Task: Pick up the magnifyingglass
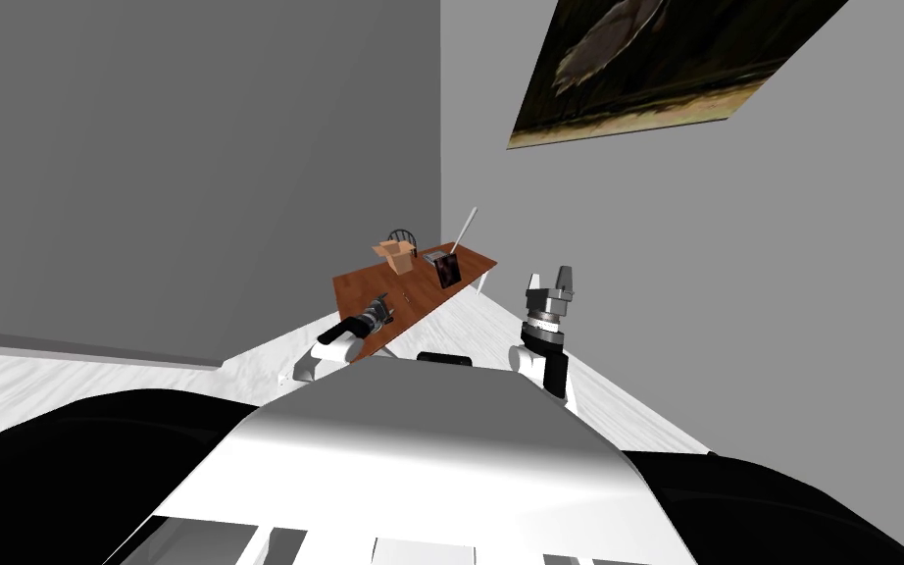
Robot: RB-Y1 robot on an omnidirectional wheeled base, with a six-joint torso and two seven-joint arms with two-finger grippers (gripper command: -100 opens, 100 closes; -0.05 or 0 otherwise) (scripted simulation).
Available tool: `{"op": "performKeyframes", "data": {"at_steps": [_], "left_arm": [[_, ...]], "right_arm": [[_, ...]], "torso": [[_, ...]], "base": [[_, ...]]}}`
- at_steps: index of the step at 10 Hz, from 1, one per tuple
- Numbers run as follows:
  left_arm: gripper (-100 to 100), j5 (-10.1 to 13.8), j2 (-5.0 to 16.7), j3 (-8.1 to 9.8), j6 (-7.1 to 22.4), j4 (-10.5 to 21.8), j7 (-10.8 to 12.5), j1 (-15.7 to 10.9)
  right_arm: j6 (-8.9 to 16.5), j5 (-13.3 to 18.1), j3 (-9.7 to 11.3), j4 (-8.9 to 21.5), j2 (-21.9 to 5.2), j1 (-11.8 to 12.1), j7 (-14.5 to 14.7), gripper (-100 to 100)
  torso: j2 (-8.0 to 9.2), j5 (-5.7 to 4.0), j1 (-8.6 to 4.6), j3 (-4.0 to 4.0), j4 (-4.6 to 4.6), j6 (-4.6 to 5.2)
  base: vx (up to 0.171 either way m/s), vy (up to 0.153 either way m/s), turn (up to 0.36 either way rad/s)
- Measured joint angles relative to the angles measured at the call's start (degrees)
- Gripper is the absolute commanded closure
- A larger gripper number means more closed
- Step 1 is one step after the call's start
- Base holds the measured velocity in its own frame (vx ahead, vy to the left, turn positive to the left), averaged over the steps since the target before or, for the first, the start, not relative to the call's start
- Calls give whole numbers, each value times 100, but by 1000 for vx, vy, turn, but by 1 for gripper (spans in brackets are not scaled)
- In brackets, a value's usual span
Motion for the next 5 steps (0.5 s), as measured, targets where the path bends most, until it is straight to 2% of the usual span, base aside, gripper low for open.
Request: {"op": "performKeyframes", "data": {"at_steps": [2, 5], "left_arm": [[-100, 226, 228, 93, 352, 139, 123, -19], [-100, 464, 423, 158, 726, 399, 257, 5]], "right_arm": [[0, 0, 0, 0, 0, 0, 0, 0], [0, 0, 0, 0, 0, 0, 0, 0]], "torso": [[1, 1, 4, 1, 0, -1], [-1, 1, 4, 0, 0, 0]], "base": [[34, -13, -12], [36, -12, -18]]}}
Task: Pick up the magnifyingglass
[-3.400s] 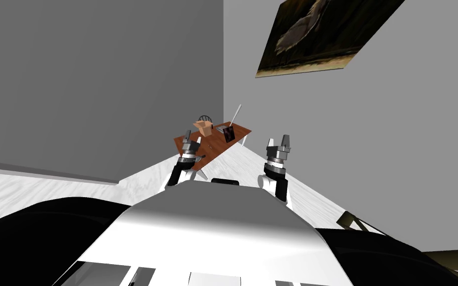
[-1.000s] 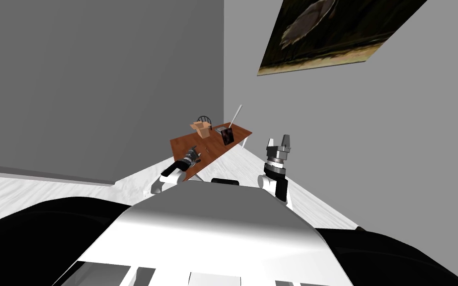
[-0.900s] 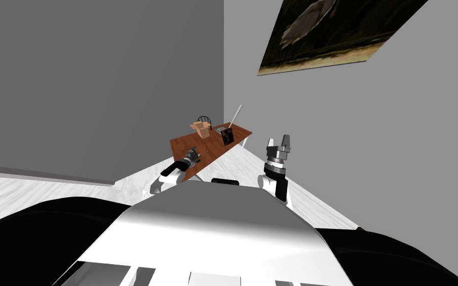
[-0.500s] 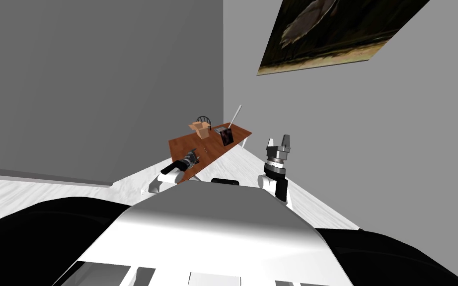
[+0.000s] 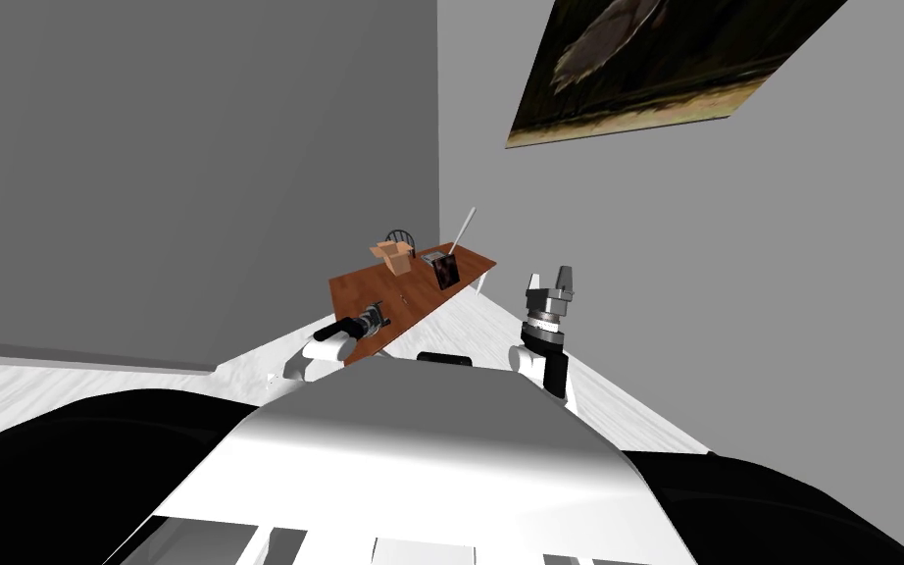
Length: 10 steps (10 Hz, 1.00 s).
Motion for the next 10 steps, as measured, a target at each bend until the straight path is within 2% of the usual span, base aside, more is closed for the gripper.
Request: {"op": "performKeyframes", "data": {"at_steps": [2, 10], "left_arm": [[-100, 35, 32, 32, 283, 41, 74, -40], [-100, 552, 451, 269, 1401, 640, 531, -121]], "right_arm": [[0, 0, 0, 0, 0, 0, 0, 0], [0, 0, 0, 0, 0, 0, 0, 0]], "torso": [[8, 0, 2, 4, 1, -1], [7, 1, 3, 4, 1, -1]], "base": [[18, -6, -15], [28, -3, -38]]}}
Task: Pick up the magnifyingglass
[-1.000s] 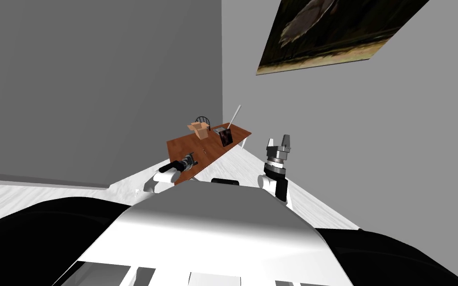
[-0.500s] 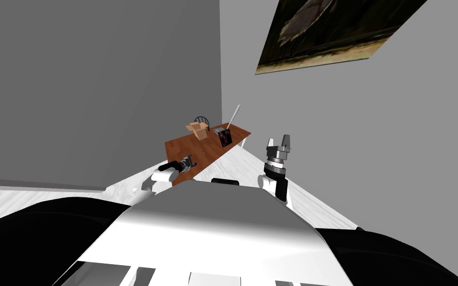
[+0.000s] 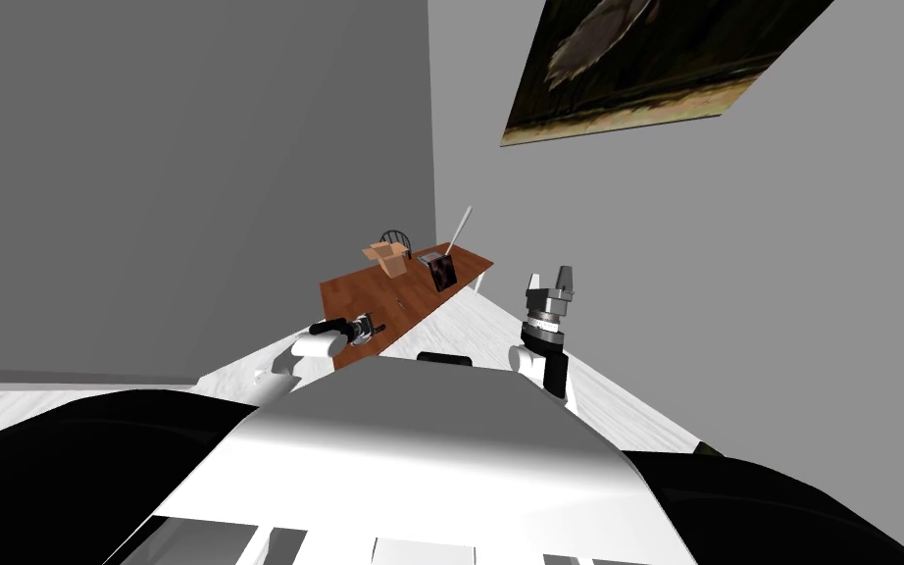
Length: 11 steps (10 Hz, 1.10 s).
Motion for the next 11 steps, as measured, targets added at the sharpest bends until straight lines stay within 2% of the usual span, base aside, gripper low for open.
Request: {"op": "performKeyframes", "data": {"at_steps": [1, 5, 11], "left_arm": [[-100, 41, 37, 14, 152, 149, 84, -87], [-100, 320, 243, 166, 742, 461, 335, -132], [-100, 615, 454, 351, 1600, 877, 746, -239]], "right_arm": [[0, 0, 0, 0, 0, 0, 0, 0], [0, 0, 0, 0, 0, 0, 0, 0], [0, 0, 0, 0, 0, 0, 0, 0]], "torso": [[-3, 0, 1, -2, 0, 2], [1, 0, 3, 0, 0, 1], [3, 0, 1, 2, 1, 0]], "base": [[26, 1, -34], [21, 3, -48], [18, 2, -62]]}}
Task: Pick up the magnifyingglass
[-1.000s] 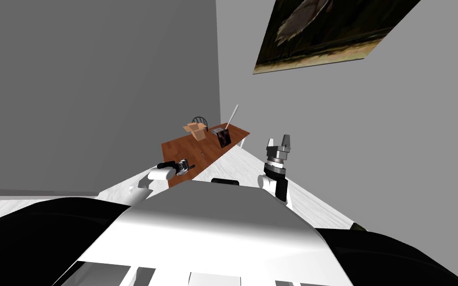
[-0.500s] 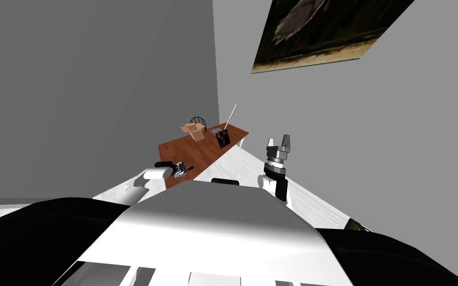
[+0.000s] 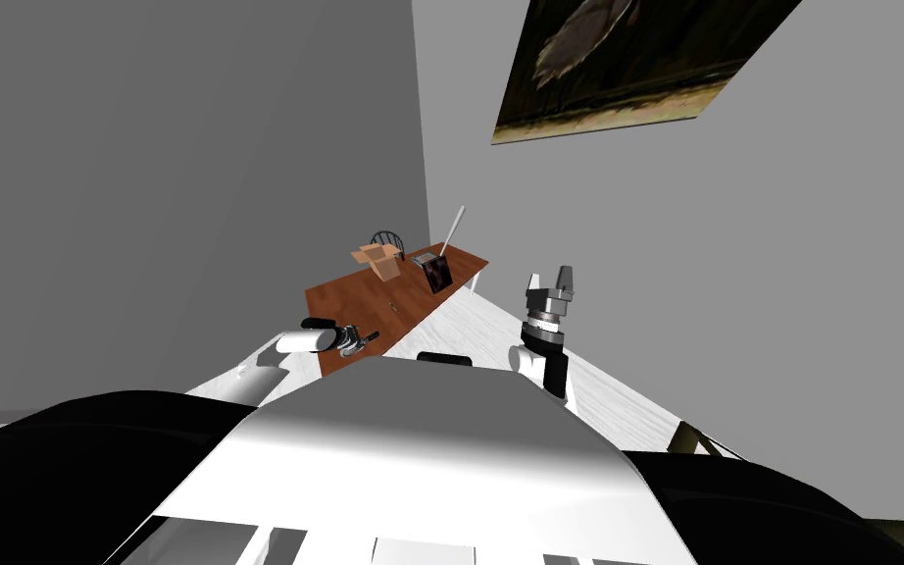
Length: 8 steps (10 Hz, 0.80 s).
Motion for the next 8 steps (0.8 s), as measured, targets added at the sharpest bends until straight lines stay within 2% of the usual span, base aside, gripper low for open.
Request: {"op": "performKeyframes", "data": {"at_steps": [2, 3, 5, 8], "left_arm": [[-100, 122, 74, 70, 290, 193, 156, -39], [-100, 155, 94, 116, 458, 173, 254, 19], [-100, 309, 178, 191, 764, 459, 412, -41], [-100, 436, 263, 255, 1162, 662, 595, -111]], "right_arm": [[0, 0, 0, 0, 0, 0, 0, 0], [0, 0, 0, 0, 0, 0, 0, 0], [0, 0, 0, 0, 0, 0, 0, 0], [0, 0, 0, 0, 0, 0, 0, 0]], "torso": [[-1, 0, 0, -1, 0, -1], [0, 0, 0, 0, 0, -1], [-1, 0, -1, -1, 0, 0], [1, 0, -3, 1, 0, -1]], "base": [[18, 4, -43], [18, 5, -89], [16, 1, -61], [13, -2, -50]]}}
